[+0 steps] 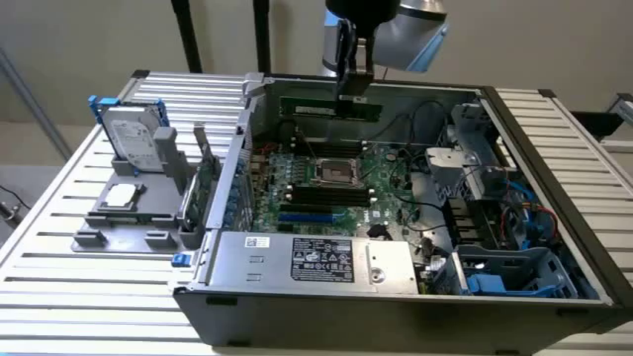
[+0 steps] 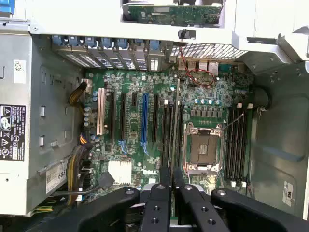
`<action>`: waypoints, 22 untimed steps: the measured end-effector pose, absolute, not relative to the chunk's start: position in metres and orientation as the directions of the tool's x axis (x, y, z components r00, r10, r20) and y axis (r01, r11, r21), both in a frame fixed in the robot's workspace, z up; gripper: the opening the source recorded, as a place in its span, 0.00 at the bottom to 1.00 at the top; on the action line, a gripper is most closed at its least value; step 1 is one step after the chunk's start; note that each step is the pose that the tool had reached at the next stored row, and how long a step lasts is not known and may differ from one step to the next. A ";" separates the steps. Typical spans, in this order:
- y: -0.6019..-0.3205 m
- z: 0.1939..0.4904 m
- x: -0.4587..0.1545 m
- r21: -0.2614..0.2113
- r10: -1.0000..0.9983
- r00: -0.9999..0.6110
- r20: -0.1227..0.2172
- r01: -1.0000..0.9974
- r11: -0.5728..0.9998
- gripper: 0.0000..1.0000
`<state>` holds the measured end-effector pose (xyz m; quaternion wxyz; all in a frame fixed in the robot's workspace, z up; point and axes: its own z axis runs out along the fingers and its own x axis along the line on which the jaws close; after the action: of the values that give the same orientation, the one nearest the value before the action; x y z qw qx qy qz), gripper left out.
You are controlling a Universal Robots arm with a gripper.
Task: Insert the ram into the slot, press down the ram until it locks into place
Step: 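Insert the ram into the slot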
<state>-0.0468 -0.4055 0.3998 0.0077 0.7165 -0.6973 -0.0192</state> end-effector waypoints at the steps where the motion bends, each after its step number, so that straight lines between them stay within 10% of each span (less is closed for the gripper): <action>1: -0.405 0.400 -0.047 0.038 -0.999 0.027 -0.017 -0.999 -0.027 0.13; 22: -0.403 0.386 -0.043 0.038 -0.999 0.028 -0.017 -0.999 -0.029 0.13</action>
<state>-0.0427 -0.4027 0.3860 0.0075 0.7169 -0.6969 -0.0192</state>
